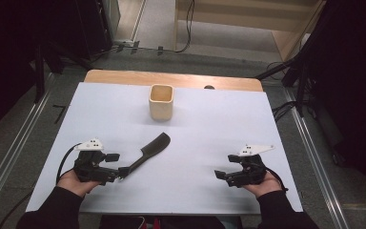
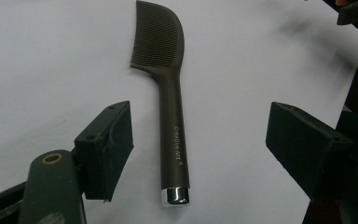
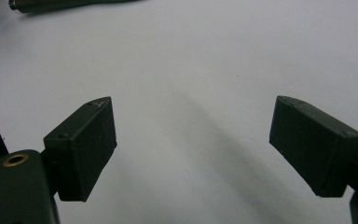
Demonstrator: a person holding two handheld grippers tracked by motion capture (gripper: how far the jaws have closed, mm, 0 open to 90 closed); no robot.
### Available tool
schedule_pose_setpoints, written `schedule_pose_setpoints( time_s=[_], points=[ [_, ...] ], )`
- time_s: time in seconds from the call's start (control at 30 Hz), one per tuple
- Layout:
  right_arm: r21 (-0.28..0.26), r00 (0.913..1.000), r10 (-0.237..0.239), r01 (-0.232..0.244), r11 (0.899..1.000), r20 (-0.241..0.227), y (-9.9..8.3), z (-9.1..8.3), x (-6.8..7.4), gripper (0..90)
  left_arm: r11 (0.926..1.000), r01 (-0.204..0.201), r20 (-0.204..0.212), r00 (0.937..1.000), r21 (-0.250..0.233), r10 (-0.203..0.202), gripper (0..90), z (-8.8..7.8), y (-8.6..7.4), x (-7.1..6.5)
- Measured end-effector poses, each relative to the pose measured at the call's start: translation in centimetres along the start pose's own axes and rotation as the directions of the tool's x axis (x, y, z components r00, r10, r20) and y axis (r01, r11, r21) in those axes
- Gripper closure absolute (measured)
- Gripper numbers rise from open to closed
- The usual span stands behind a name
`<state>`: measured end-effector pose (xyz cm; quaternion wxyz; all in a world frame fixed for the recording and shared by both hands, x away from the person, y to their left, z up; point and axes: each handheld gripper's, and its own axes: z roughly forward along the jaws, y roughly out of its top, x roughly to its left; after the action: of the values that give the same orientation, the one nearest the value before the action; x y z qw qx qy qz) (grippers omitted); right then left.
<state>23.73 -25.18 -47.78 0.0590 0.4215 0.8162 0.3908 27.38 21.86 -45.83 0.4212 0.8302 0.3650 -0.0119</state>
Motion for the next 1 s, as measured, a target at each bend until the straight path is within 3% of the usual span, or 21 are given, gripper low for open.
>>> schedule_pose_setpoints(
  time_s=[0.27,0.7,1.0],
  points=[
    [0.002,1.0000,-0.005,0.005,1.000,-0.002,-0.07,0.05,-0.05,13.1,1.0000,-0.004,0.004,1.0000,-0.003,0.004,23.4,0.07,0.12,-0.04],
    [0.004,0.9986,-0.007,0.007,1.000,-0.053,-0.13,0.21,-0.19,13.2,1.0000,-0.008,0.005,1.0000,-0.003,0.008,23.4,0.16,0.27,0.04],
    [0.007,0.9985,-0.002,0.002,1.000,-0.055,-0.21,0.24,-0.26,13.2,1.0000,-0.003,-0.002,1.0000,-0.005,0.003,23.4,0.11,0.29,0.10]
  ],
)
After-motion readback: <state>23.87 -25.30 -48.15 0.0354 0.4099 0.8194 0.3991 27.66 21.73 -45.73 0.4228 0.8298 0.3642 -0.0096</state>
